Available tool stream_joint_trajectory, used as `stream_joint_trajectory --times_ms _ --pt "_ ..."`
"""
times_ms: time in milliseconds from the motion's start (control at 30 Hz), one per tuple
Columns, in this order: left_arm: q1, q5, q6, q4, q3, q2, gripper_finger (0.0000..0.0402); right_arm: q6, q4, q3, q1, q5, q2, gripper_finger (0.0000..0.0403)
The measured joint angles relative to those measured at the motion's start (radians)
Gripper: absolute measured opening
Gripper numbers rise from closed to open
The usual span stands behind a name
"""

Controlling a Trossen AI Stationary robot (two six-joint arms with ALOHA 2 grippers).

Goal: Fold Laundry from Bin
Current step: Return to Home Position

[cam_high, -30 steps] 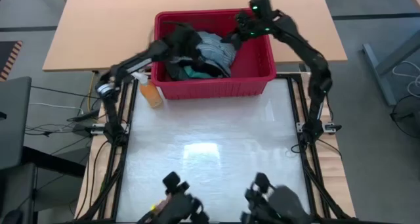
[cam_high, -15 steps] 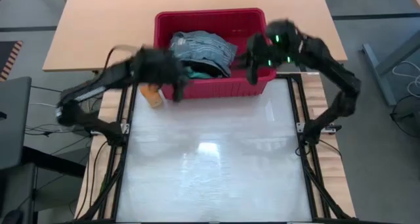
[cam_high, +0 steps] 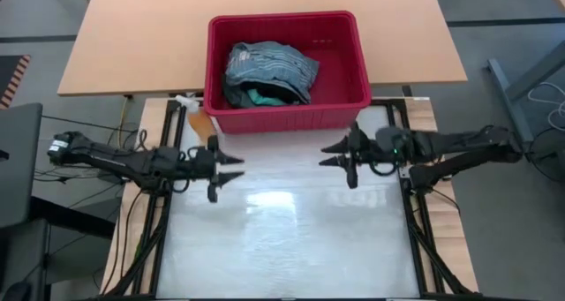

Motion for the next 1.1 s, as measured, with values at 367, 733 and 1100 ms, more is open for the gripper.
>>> stream_joint_trajectory --times_ms 367,733,1100 --pt "-0.044 -0.02 -0.068 0.186 -0.244 0.003 0.0146 -0.009 0.465 -0.387 0.119 0.161 -0.01 0.0116" --pt "0.082 0.075 0.0 0.182 -0.369 -0.182 0.0146 -0.067 0.276 -0.397 0.004 0.126 -0.149 0.0018" --pt "0.22 0.165 -0.042 0.111 -0.467 -0.472 0.0146 -0.073 0.634 -0.697 -0.219 -0.103 -0.265 0.0001"
